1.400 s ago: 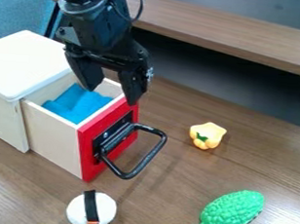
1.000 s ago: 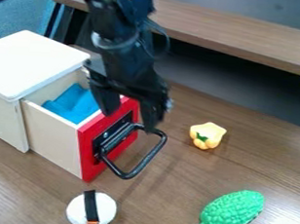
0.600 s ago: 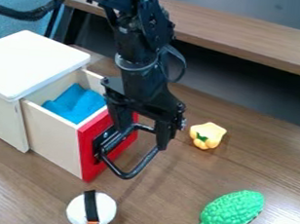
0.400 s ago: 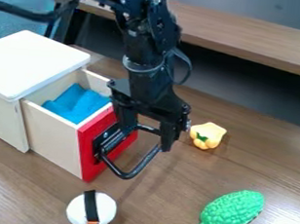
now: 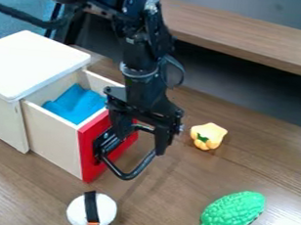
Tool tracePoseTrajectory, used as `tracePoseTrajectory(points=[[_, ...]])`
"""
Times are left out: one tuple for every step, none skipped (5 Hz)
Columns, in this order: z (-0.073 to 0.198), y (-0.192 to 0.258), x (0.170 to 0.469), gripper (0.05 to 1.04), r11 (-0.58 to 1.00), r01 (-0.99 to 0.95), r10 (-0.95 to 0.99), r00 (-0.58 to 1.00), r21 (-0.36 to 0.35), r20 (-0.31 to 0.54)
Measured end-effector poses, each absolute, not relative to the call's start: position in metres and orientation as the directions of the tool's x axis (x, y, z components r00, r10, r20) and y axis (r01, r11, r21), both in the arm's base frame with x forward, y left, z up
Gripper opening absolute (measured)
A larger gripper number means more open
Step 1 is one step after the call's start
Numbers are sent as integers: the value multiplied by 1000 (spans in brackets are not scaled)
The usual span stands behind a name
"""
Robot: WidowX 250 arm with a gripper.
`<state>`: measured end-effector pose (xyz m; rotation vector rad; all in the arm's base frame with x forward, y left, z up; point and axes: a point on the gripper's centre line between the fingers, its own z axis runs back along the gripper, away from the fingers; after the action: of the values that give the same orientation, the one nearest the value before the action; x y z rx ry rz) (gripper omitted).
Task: Close the drawer
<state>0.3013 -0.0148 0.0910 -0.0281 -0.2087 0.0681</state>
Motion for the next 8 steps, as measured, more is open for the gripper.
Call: tracePoseTrajectory(points=[[85,-9,303,999,997,-83,82,981,-5,178],[80,-1,304,999,987,-120,104,984,106,146],[74,5,301,999,958,-141,115,986,251,118],[77,17,300,999,934,-160,127,984,320,123],[77,26,299,999,930,-173,141,983,325,121],[80,38,299,999,929,-193,162,979,317,121],[84,53,296,999,926,-230,199,971,300,132],[83,70,293,999,923,-256,229,965,288,125]])
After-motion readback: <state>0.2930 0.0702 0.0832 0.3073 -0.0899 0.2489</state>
